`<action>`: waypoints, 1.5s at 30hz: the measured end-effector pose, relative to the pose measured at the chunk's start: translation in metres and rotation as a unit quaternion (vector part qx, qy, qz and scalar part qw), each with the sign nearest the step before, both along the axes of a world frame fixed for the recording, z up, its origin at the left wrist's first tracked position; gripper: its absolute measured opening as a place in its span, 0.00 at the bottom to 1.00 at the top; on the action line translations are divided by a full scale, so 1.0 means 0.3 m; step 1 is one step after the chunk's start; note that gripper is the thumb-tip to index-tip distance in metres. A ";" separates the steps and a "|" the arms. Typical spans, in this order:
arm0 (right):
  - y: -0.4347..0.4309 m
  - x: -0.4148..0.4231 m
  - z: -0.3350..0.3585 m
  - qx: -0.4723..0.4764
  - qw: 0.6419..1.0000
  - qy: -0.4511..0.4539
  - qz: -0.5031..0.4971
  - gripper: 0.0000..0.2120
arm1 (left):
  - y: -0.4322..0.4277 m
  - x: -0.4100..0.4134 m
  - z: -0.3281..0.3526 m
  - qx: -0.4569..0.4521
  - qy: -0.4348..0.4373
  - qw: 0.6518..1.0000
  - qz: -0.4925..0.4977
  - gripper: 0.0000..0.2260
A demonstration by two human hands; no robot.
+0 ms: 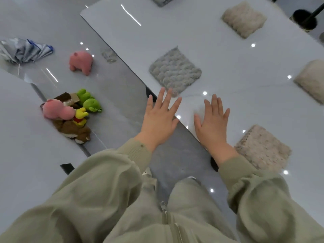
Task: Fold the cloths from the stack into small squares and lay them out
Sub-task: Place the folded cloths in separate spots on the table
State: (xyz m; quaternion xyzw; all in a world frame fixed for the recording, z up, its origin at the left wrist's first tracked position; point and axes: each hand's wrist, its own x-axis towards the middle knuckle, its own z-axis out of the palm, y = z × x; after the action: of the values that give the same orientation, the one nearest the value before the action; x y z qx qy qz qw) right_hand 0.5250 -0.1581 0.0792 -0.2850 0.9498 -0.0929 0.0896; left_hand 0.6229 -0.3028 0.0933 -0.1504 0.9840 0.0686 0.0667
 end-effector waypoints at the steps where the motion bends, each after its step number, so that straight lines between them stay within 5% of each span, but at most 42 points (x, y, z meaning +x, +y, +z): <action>1: -0.029 0.005 0.004 0.003 1.000 0.007 -0.005 0.29 | -0.038 -0.004 0.004 0.001 0.001 1.000 -0.010 0.28; 6: -0.128 -0.007 -0.003 0.016 0.998 0.014 -0.057 0.36 | -0.181 -0.086 0.001 0.018 0.006 0.999 -0.049 0.28; 10: -0.199 -0.065 -0.037 0.015 0.994 0.001 -0.107 0.31 | -0.276 -0.206 -0.032 0.027 0.051 0.994 -0.088 0.28; 16: -0.325 -0.190 -0.107 -0.090 0.979 -0.041 -0.180 0.32 | -0.428 -0.438 -0.094 0.116 0.064 0.980 -0.148 0.27; 26: -0.490 -0.210 -0.091 -0.408 0.789 -0.199 -0.414 0.27 | -0.575 -0.560 -0.151 0.454 0.047 0.890 0.012 0.24; 45: -0.566 -0.307 -0.087 -0.443 0.759 -0.140 -0.457 0.27 | -0.591 -0.685 -0.164 0.549 0.043 0.834 -0.026 0.25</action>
State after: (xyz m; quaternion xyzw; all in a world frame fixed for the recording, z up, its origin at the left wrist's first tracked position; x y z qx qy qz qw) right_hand 0.4328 -0.3280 0.0530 0.1913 0.7970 -0.5719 0.0326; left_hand 0.4175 -0.4803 0.0441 -0.0606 0.7897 0.6027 0.0973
